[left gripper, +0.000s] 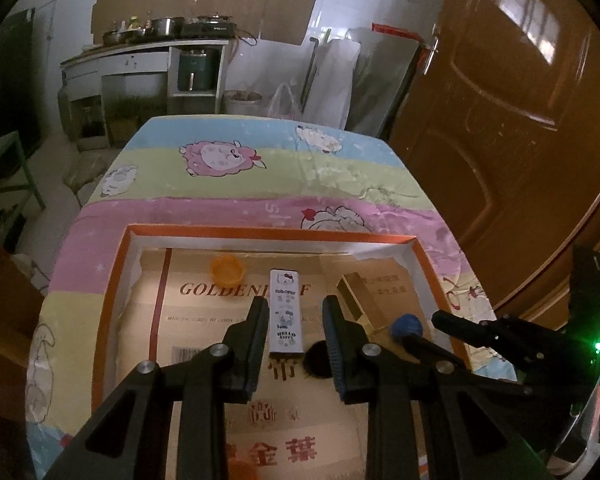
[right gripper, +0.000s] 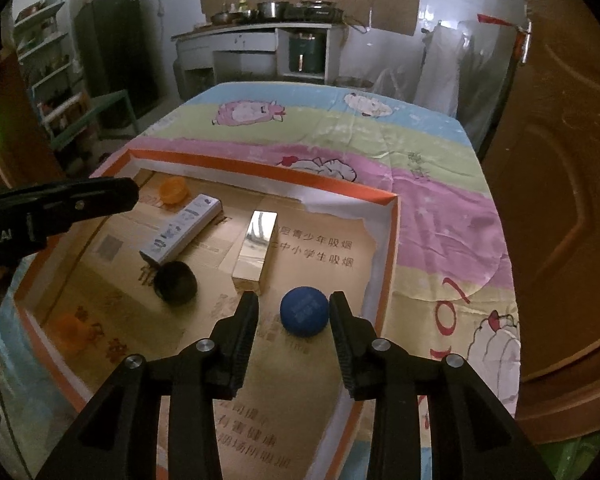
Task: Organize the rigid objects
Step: 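Open the right tool to drop the blue cap while the left tool releases the Hello Kitty box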
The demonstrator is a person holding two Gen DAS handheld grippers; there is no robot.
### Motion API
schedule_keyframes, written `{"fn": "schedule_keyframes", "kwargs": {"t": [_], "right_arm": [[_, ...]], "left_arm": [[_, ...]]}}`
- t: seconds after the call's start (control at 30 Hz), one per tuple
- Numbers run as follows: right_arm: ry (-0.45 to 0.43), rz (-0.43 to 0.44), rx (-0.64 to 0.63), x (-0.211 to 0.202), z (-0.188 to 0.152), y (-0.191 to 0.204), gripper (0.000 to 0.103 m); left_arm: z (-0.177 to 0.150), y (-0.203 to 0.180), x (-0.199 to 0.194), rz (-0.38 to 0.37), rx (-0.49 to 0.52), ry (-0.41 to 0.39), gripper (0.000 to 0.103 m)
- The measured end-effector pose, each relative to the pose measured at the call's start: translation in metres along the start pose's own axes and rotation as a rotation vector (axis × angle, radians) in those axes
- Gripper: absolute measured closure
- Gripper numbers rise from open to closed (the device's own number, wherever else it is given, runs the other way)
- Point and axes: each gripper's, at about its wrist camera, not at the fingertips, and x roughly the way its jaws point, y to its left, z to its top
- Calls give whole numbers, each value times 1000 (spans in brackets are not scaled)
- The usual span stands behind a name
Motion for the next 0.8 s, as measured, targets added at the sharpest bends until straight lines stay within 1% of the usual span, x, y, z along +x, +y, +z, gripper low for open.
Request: {"fn": "schedule_keyframes", "kwargs": {"t": [0.33, 0.5, 0.63, 0.8], "right_arm": [[-15, 1, 8, -22, -11, 12, 65], [-26, -3, 18, -33, -18, 21, 65], [-62, -55, 27, -47, -26, 31, 65], [-100, -64, 67, -67, -35, 41, 65]], "left_arm": [[-14, 5, -24, 18, -15, -29, 75], [-23, 5, -39, 76, -2, -49, 75], [-33, 7, -55, 127, 11, -80, 75], [-48, 7, -73, 156, 23, -106, 75]]}}
